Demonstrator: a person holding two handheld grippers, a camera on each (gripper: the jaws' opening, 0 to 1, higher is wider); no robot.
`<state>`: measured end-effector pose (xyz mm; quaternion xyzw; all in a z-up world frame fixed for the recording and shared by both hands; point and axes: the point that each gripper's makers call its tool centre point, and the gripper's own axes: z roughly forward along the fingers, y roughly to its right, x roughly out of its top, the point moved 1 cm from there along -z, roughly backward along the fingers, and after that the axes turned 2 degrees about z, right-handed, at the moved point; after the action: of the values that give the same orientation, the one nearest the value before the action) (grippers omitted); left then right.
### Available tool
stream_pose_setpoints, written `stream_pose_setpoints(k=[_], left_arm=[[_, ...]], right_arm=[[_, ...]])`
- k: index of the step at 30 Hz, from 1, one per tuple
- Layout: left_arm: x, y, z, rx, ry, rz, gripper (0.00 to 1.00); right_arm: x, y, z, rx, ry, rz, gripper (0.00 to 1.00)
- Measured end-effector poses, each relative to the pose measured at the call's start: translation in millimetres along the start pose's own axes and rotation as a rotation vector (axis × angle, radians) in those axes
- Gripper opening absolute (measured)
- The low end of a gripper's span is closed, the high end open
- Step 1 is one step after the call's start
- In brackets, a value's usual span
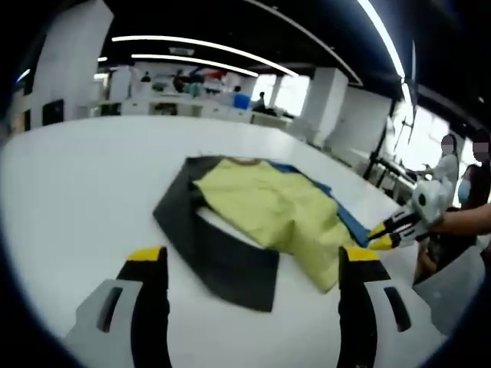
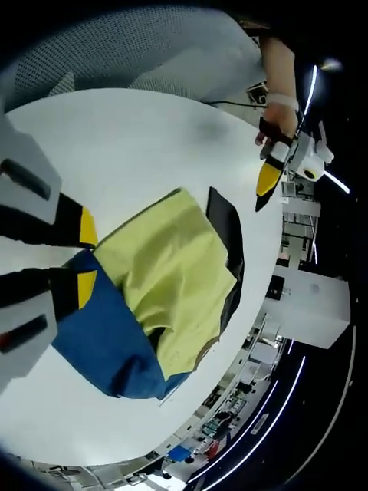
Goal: Fold the garment on the visible template until the final outline fits inside the template.
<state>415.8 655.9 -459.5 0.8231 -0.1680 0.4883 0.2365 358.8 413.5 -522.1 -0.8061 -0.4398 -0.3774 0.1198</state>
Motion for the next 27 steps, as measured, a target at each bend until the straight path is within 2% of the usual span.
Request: stream_pose_setpoints(k=[3,8,14,20,23,27], left_arm=[[-2.1,2.8,1,-0.004,0.004,-0.011,0.87],[-8.6,5.0,3,-0.015,-0.011,-0.021,0.86],[-9.4,6.0,5,-0.021,-0.007,-0.034,0.85],[-10.9,8.6,5,-0.027,-0.014,-0.033,0.85],[-10.2,8.0,5,-0.024,-0.012,-0.032,0.84],[-8.3,6.5,4,-0.019,-0.004,-0.035,0.83]], right_arm=[[-6.6,0,2,-0.024,-0.023,-0.040,0.04],[-6.8,1,4,-0.038,-0.027,-0.069,0.02],[-6.7,-1,5,-0.048,-0.031,-0.109,0.00],[-6.7,2,2,-0.052,-0.023,-0.033,0.00],[0.5,8,-5,-0.054,0.020,0.050,0.00],[17.7,33,-28,-0.090,0.105,0.179,0.00]])
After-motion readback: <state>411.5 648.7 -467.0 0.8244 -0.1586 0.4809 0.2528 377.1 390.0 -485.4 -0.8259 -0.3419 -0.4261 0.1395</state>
